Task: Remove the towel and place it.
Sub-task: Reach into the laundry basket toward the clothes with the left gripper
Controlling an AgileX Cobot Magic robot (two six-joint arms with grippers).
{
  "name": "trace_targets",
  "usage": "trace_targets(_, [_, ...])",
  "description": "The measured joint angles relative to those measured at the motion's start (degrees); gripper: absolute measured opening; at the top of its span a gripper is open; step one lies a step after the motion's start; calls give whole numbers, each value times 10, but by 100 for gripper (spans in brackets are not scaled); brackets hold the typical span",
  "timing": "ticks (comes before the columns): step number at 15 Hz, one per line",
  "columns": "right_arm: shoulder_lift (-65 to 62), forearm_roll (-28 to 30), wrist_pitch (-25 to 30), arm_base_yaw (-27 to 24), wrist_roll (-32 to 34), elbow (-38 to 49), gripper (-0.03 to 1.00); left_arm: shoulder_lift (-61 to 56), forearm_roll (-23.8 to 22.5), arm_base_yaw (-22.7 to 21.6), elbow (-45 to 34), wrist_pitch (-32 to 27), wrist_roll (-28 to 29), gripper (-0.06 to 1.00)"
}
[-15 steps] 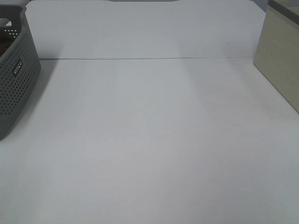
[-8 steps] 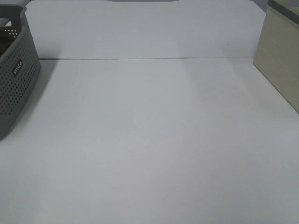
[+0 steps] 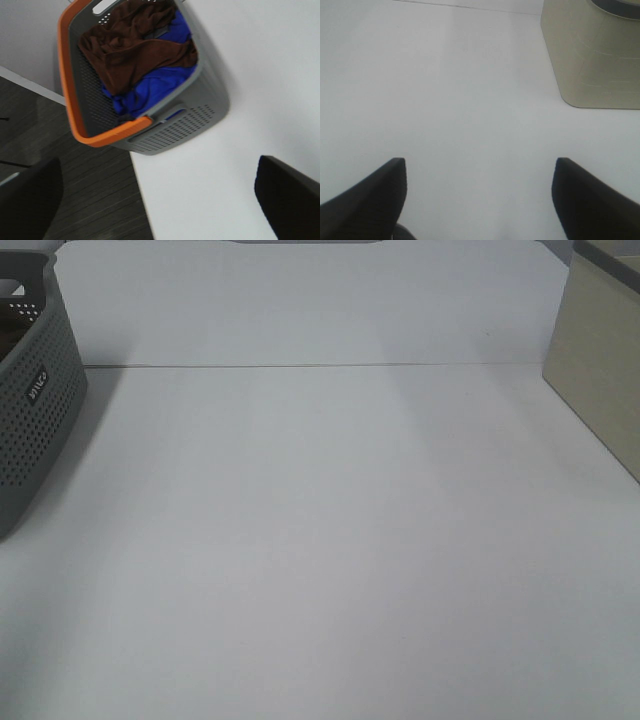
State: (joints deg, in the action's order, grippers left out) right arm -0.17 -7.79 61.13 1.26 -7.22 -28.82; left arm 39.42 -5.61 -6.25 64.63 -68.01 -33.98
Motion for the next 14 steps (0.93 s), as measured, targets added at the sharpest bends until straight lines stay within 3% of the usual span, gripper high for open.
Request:
trace_targets(5, [0, 0, 0, 0, 0, 0, 77, 308, -120, 0, 207, 1, -120, 97])
trace_targets(9, [0, 0, 0, 0, 0, 0, 77, 525, -120, 0, 341, 2, -186, 96])
trace_targets(10, [0, 0, 0, 0, 0, 0, 77, 639, -120, 0, 399, 1, -203, 96])
trace_targets(14, [0, 0, 0, 0, 0, 0, 77, 785, -123, 0, 456, 7, -237, 96])
